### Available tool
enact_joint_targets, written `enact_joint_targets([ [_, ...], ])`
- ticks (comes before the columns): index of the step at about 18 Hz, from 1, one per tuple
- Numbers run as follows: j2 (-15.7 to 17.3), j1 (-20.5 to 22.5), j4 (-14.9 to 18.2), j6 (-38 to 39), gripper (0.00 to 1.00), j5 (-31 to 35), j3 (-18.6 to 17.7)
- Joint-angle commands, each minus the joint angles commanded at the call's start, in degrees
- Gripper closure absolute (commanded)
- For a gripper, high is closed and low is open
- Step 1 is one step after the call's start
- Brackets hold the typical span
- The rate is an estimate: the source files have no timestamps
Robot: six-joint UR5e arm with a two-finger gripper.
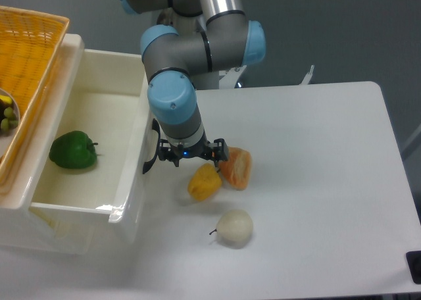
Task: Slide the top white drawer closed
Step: 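Push the drawer front with the gripper into the drawer unit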
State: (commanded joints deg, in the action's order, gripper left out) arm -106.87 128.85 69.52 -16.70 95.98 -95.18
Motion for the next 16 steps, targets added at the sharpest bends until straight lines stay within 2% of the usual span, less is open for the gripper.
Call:
enact_joint_targets([
  [16, 0.7, -0.9, 0.4, -0.1, 0.00, -0.7, 0.1],
])
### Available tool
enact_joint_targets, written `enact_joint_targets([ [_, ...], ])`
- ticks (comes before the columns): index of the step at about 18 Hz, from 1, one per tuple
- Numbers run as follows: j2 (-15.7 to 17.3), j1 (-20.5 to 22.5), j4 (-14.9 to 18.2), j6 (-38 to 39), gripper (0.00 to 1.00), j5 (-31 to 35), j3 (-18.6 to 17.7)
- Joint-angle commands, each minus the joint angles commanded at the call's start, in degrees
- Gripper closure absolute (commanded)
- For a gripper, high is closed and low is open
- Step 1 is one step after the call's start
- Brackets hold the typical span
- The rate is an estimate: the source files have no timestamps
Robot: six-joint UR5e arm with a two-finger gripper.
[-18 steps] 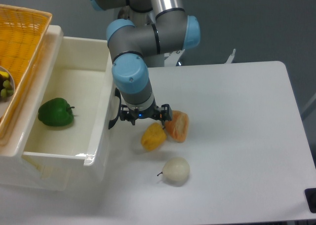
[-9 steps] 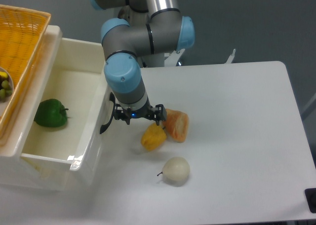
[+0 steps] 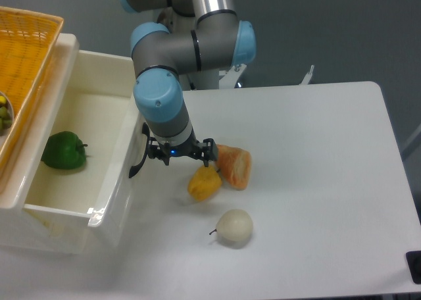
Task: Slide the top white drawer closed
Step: 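Push the drawer front with the gripper into the drawer unit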
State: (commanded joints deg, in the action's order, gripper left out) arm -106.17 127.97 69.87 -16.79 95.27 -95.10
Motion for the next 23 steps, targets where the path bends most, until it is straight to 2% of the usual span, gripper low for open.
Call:
enact_joint_targets([
  [7, 0.3, -0.1, 0.1, 0.0, 0.00, -1.9, -0.1],
  [18, 2.1, -1.0, 2.9, 0.2, 0.00, -3.7, 0.0],
  [23, 2.5, -1.7, 2.9, 0.4, 0.00, -3.7, 0.0],
])
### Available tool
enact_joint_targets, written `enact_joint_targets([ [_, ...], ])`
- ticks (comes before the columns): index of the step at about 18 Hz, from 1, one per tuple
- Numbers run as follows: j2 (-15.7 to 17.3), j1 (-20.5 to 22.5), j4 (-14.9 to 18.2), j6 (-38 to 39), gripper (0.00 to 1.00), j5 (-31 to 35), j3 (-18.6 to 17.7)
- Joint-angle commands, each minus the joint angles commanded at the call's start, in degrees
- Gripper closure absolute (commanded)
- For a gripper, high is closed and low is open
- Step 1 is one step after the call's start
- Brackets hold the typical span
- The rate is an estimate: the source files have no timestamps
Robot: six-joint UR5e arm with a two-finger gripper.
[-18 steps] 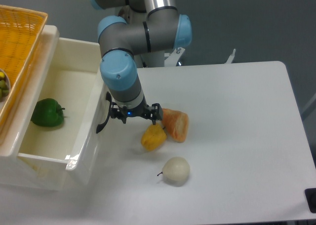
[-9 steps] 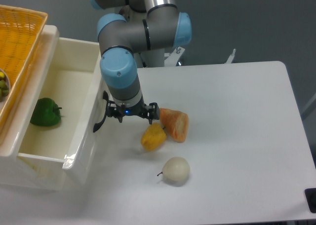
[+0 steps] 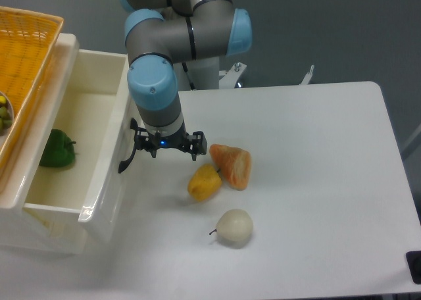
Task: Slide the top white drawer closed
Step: 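Push the drawer front with the gripper into the drawer unit, then keep pushing the drawer front until flush with the unit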
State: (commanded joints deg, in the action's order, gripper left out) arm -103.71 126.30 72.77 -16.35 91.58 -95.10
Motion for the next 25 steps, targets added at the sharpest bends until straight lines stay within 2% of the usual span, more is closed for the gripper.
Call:
enact_joint_targets([
  [25, 0.4, -5.4, -0.1, 4.7, 0.00, 0.0, 0.3],
])
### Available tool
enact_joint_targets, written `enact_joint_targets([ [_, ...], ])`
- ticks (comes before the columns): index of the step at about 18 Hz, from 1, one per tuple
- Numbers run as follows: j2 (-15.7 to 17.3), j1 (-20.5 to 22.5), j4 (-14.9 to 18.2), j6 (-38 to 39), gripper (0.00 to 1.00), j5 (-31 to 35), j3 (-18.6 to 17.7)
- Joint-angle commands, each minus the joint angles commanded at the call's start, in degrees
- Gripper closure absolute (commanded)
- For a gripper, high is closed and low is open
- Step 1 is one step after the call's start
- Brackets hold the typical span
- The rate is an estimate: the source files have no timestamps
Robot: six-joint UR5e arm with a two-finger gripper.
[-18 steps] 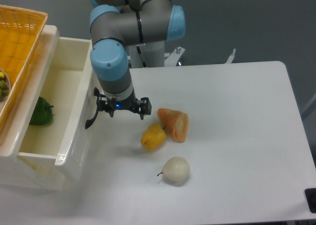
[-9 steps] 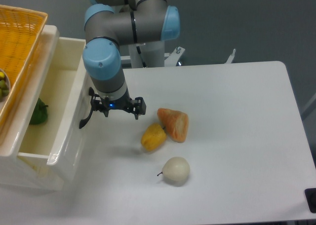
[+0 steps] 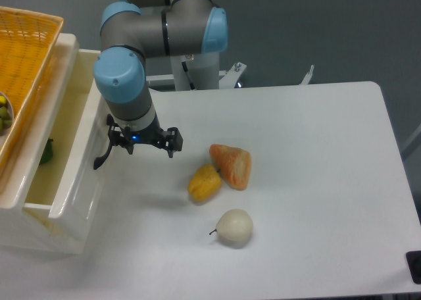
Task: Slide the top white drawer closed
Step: 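Keep pushing the drawer front until flush with the unit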
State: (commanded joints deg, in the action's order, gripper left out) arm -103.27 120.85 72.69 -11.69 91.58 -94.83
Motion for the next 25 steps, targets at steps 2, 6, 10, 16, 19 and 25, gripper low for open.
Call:
enact_joint_targets([
  [2, 0.1, -0.2, 0.0, 0.6, 0.00, 0.0, 0.0],
  [6, 0.4, -1.2, 0.1, 1.2, 0.00, 0.0, 0.0],
  [10, 0.2, -2.1, 0.1, 2.0, 0.00, 0.1, 0.2],
  [16, 0.3, -3.1, 0.0, 2.6, 0.00, 0.1, 0.4],
  [19, 0.2, -3.5, 0.0, 3.3, 0.00, 0.1, 0.4],
  [25, -0.1, -4.1, -0.1, 3.3, 0.00, 0.4, 0.4],
])
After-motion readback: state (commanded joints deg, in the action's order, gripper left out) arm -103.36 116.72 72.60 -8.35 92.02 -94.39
